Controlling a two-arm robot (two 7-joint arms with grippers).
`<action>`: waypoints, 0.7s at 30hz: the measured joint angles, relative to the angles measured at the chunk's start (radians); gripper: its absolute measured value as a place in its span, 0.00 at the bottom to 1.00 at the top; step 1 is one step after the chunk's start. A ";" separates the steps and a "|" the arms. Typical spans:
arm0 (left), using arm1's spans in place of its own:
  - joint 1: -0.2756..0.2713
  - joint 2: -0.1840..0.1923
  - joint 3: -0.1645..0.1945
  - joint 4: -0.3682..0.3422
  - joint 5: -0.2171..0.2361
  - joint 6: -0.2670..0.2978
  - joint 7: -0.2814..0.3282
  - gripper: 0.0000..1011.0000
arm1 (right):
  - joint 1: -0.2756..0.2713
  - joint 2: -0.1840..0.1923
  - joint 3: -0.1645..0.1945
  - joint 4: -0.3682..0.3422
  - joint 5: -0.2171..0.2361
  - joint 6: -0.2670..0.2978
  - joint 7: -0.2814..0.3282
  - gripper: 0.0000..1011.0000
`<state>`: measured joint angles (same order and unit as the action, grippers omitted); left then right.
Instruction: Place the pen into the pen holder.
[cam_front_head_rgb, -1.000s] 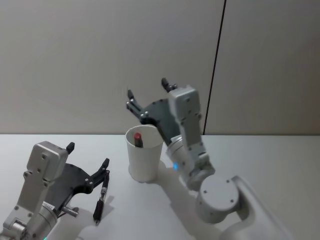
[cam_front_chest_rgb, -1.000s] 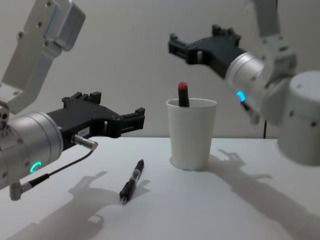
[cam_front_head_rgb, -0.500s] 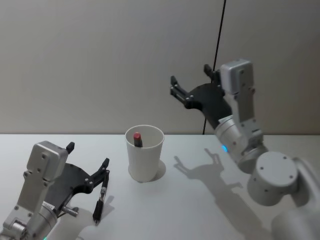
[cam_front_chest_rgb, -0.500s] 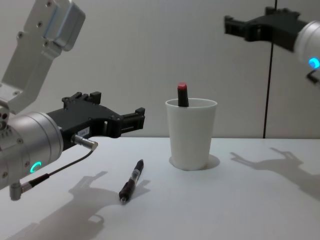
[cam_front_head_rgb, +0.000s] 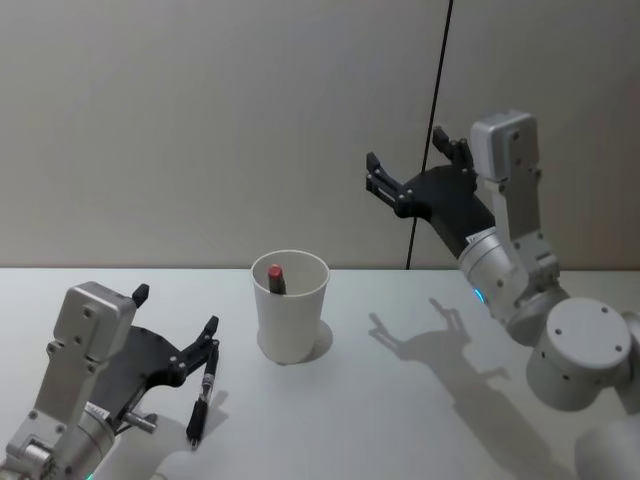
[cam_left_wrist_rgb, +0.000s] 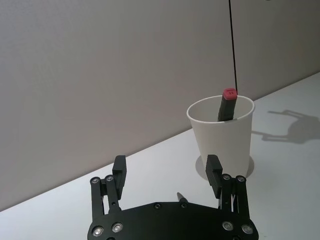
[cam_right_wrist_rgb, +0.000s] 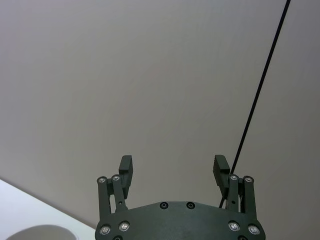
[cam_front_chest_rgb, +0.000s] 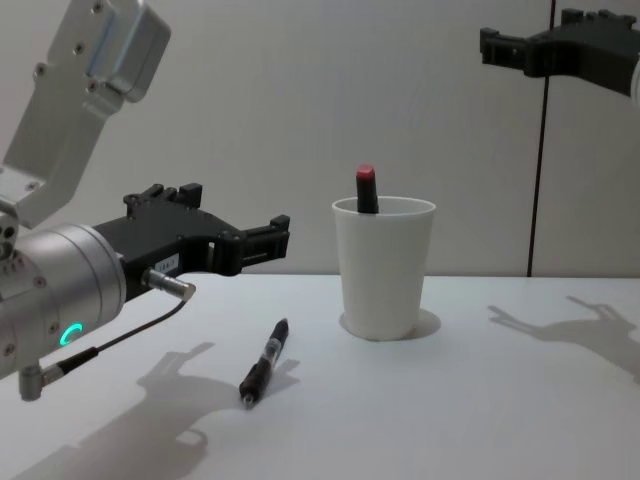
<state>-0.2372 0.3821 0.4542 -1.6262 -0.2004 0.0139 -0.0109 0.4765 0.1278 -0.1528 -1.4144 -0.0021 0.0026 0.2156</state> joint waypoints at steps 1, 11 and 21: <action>0.000 0.000 0.000 0.000 0.000 0.000 0.000 0.99 | -0.008 0.004 -0.001 -0.006 0.005 0.000 -0.002 0.99; 0.000 0.000 0.000 0.000 0.000 0.000 0.000 0.99 | -0.094 0.040 -0.013 -0.067 0.055 0.006 -0.029 0.99; 0.000 0.000 0.000 0.000 0.000 0.000 0.000 0.99 | -0.191 0.081 -0.029 -0.137 0.112 0.012 -0.059 0.99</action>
<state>-0.2371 0.3821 0.4542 -1.6262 -0.2004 0.0139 -0.0109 0.2860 0.2093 -0.1817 -1.5515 0.1095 0.0151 0.1568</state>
